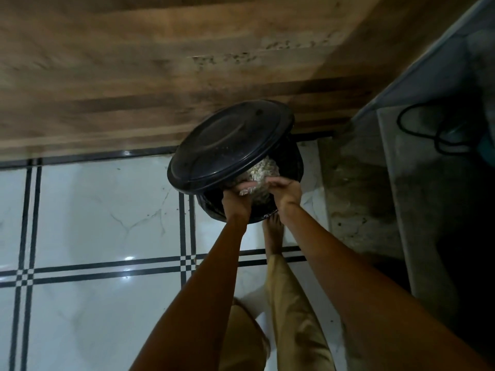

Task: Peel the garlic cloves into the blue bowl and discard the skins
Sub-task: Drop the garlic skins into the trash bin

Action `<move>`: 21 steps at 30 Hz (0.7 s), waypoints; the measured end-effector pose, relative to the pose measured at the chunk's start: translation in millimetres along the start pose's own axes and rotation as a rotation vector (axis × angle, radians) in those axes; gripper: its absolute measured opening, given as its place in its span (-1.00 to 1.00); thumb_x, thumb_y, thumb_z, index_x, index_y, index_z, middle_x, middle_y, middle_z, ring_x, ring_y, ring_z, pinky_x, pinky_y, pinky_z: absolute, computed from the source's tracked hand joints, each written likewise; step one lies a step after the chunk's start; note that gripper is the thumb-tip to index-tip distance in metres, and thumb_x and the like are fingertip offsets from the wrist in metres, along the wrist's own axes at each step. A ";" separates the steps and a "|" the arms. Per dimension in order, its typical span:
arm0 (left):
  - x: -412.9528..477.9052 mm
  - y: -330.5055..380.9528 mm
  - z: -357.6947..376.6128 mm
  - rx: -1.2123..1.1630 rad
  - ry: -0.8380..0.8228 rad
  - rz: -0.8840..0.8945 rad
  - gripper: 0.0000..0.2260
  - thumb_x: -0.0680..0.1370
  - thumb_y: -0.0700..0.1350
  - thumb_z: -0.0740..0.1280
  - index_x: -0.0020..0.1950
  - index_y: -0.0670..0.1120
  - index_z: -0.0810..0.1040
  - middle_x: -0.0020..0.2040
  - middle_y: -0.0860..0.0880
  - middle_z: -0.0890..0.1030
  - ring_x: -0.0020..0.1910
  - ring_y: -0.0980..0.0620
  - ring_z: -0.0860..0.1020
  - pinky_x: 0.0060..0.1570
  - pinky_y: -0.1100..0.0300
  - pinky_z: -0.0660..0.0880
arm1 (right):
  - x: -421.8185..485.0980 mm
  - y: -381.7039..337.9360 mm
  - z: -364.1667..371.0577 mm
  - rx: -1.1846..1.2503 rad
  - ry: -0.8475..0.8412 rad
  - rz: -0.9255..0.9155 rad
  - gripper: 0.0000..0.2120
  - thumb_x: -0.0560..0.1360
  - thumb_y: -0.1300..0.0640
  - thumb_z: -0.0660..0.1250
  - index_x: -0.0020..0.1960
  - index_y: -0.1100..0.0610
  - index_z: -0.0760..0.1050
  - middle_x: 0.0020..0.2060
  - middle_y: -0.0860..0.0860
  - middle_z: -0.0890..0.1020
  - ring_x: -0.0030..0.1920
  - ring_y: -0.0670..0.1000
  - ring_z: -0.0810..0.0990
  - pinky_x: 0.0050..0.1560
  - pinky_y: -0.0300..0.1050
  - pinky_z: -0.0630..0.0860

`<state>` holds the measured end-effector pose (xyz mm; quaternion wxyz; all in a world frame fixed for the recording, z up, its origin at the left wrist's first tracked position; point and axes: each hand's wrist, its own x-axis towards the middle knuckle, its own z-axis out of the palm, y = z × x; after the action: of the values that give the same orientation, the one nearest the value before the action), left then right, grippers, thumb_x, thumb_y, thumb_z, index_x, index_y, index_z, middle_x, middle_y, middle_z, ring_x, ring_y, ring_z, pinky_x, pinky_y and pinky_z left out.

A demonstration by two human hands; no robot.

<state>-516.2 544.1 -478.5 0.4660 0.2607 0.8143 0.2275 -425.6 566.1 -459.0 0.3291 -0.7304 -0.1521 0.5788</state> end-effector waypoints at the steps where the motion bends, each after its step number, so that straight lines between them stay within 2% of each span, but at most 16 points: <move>1: 1.7 -1.6 1.7 0.006 -0.011 0.010 -0.74 0.50 -0.30 0.32 0.19 -0.19 0.56 0.11 -0.14 0.62 0.09 -0.08 0.59 0.11 0.13 0.52 | -2.6 0.3 -1.3 0.047 0.001 -0.015 -0.56 0.45 0.48 0.20 -0.46 0.10 0.57 -0.31 0.13 0.62 -0.18 0.14 0.55 0.23 0.19 0.43; 3: 1.6 -0.2 3.2 -0.038 0.051 0.001 -0.75 0.49 -0.31 0.34 0.17 -0.20 0.56 0.09 -0.10 0.63 0.08 -0.05 0.59 0.05 0.23 0.49 | -15.9 -10.5 -5.4 0.156 -0.017 0.044 -0.67 0.47 0.45 0.16 -0.38 0.20 0.51 -0.12 0.32 0.62 -0.20 0.15 0.53 0.22 0.25 0.42; 5: -7.7 3.4 1.2 -0.085 0.071 -0.032 -0.79 0.50 -0.27 0.36 0.14 -0.24 0.54 0.02 -0.11 0.61 -0.01 -0.03 0.58 -0.04 0.25 0.45 | -27.3 -20.4 -9.0 0.301 -0.028 0.086 -0.76 0.51 0.38 0.10 -0.24 0.28 0.47 0.13 0.49 0.45 -0.20 0.21 0.52 0.27 0.29 0.34; 6: -15.8 5.2 -0.8 -0.081 0.028 -0.020 -0.80 0.52 -0.25 0.35 0.13 -0.24 0.54 -0.01 -0.10 0.60 -0.06 0.00 0.56 -0.09 0.24 0.45 | -32.1 -24.0 -11.0 0.341 -0.019 0.112 -0.77 0.54 0.33 0.06 -0.10 0.31 0.49 0.20 0.50 0.38 -0.11 0.27 0.53 0.29 0.26 0.30; 7: -25.8 5.1 -3.4 -0.071 -0.047 0.023 -0.80 0.54 -0.27 0.31 0.15 -0.24 0.55 0.01 -0.09 0.58 -0.08 0.03 0.53 -0.13 0.26 0.46 | -39.4 -26.5 -15.1 0.350 -0.026 0.134 -0.72 0.57 0.29 0.02 0.11 0.32 0.47 0.27 0.47 0.33 0.08 0.33 0.50 0.29 0.20 0.30; 8: -38.4 4.6 -8.1 -0.073 -0.138 0.087 -0.76 0.54 -0.33 0.26 0.19 -0.21 0.55 0.06 -0.04 0.55 -0.03 0.06 0.51 -0.13 0.30 0.47 | -49.7 -28.0 -18.8 0.364 -0.028 0.145 -0.67 0.59 0.28 0.00 0.27 0.31 0.40 0.32 0.42 0.31 0.25 0.32 0.42 0.28 0.12 0.33; 9: -53.5 5.0 -15.1 -0.082 -0.210 0.152 -0.69 0.53 -0.40 0.22 0.21 -0.18 0.56 0.13 0.01 0.51 0.06 0.10 0.47 -0.07 0.34 0.47 | -63.5 -31.7 -23.7 0.368 -0.018 0.149 -0.65 0.60 0.30 0.00 0.33 0.30 0.36 0.36 0.35 0.31 0.32 0.26 0.37 0.21 0.01 0.38; 11: -87.0 11.7 -34.0 -0.096 -0.227 0.219 -0.65 0.52 -0.45 0.19 0.19 -0.17 0.58 0.18 0.01 0.48 0.17 0.10 0.42 0.13 0.28 0.45 | -98.6 -39.6 -37.9 0.303 0.032 0.156 -0.65 0.58 0.36 0.05 0.30 0.24 0.42 0.33 0.18 0.43 0.20 0.12 0.47 -0.02 -0.20 0.47; 12: -105.1 18.7 -44.9 -0.132 -0.211 0.224 -0.68 0.52 -0.45 0.20 0.15 -0.19 0.59 0.17 -0.05 0.52 0.16 0.04 0.47 0.20 0.18 0.46 | -118.6 -45.4 -48.1 0.260 0.046 0.152 -0.67 0.57 0.36 0.08 0.27 0.23 0.45 0.29 0.16 0.47 0.12 0.08 0.49 -0.06 -0.20 0.47; 14: -143.8 38.2 -67.7 -0.233 -0.218 0.218 -0.74 0.53 -0.43 0.22 0.08 -0.21 0.61 0.09 -0.15 0.61 0.09 -0.11 0.57 0.20 -0.02 0.49 | -165.9 -63.1 -68.0 0.252 -0.021 0.168 -0.72 0.58 0.33 0.12 0.25 0.27 0.46 0.26 0.16 0.50 0.17 0.12 0.50 0.08 -0.07 0.45; 16: -193.7 69.0 -94.4 -0.254 -0.258 0.236 -0.77 0.53 -0.41 0.23 0.05 -0.21 0.61 0.04 -0.17 0.64 0.02 -0.11 0.60 0.15 0.02 0.52 | -224.4 -90.0 -92.8 0.258 -0.029 0.121 -0.74 0.57 0.30 0.16 0.23 0.32 0.46 0.21 0.19 0.52 0.22 0.17 0.49 0.14 -0.02 0.42; 18: -248.9 96.4 -114.3 -0.231 -0.302 0.319 -0.78 0.53 -0.39 0.25 0.01 -0.15 0.62 -0.01 -0.12 0.65 -0.04 -0.05 0.61 0.07 0.10 0.55 | -287.3 -112.1 -124.1 0.258 -0.014 0.012 -0.79 0.56 0.31 0.19 0.14 0.33 0.50 0.06 0.19 0.58 0.10 0.15 0.55 0.05 -0.12 0.47; 20: -308.6 128.8 -123.1 -0.161 -0.384 0.454 -0.80 0.54 -0.33 0.28 -0.02 -0.07 0.63 -0.05 -0.03 0.66 -0.05 0.01 0.62 0.01 0.16 0.55 | -348.0 -130.2 -161.5 0.258 -0.023 -0.186 -0.85 0.57 0.29 0.20 0.01 0.21 0.55 -0.09 0.08 0.61 -0.07 0.02 0.58 -0.12 -0.31 0.51; 21: -338.9 145.1 -122.4 -0.117 -0.443 0.529 -0.80 0.54 -0.31 0.29 -0.02 -0.05 0.62 -0.06 0.00 0.66 -0.06 0.06 0.62 -0.01 0.21 0.55 | -375.0 -133.4 -182.3 0.233 0.002 -0.304 -0.85 0.56 0.26 0.23 -0.02 0.12 0.56 -0.11 0.03 0.62 -0.08 -0.02 0.59 -0.15 -0.33 0.50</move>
<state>-447.1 423.0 -116.0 0.5705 0.4787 0.5831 0.3247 -338.4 382.8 -71.2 0.4952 -0.6567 -0.1925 0.5352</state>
